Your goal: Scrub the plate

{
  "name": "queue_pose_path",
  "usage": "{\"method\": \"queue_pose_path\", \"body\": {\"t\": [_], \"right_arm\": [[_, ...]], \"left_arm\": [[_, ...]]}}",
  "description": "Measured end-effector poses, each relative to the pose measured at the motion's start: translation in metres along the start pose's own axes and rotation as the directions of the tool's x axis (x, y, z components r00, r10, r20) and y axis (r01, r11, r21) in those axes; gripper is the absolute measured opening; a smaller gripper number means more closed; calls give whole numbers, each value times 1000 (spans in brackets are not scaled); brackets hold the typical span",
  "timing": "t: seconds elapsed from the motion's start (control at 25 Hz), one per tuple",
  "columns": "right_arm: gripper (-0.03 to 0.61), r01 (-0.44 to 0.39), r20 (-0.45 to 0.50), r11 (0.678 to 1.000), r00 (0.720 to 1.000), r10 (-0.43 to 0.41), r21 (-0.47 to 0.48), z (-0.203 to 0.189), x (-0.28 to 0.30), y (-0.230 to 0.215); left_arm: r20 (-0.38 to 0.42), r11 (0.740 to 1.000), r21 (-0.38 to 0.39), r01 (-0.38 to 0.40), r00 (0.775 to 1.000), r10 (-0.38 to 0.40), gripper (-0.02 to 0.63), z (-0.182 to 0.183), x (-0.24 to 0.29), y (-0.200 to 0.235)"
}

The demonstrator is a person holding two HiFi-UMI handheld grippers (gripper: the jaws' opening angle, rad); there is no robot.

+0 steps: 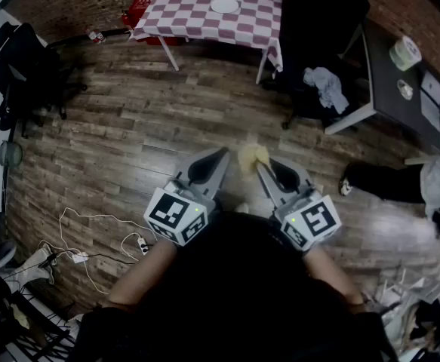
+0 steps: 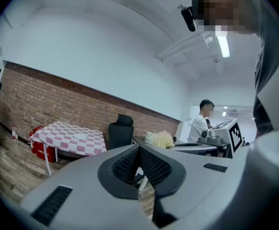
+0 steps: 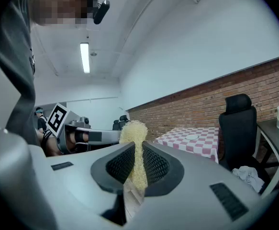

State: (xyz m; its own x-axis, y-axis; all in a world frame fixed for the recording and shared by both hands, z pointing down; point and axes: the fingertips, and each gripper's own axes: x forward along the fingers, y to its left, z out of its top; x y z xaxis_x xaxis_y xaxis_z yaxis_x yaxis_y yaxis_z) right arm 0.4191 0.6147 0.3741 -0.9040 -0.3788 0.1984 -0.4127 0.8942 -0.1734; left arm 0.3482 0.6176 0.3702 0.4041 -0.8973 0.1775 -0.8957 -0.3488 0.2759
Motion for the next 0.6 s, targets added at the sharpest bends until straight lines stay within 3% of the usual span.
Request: {"method": "queue_pose_path", "body": {"t": [0.32,0.6], "right_arm": [[47,1,-13,1000,1000,-1,2,0,29,4],[48,-6,10,999,1000,6,36,10,87,4]], "left_arm": [[1,1000,6,3,1000,-3,8,4,-6,27],[-2,1000,-3,-6,1000,6,8,15,-9,88]]}}
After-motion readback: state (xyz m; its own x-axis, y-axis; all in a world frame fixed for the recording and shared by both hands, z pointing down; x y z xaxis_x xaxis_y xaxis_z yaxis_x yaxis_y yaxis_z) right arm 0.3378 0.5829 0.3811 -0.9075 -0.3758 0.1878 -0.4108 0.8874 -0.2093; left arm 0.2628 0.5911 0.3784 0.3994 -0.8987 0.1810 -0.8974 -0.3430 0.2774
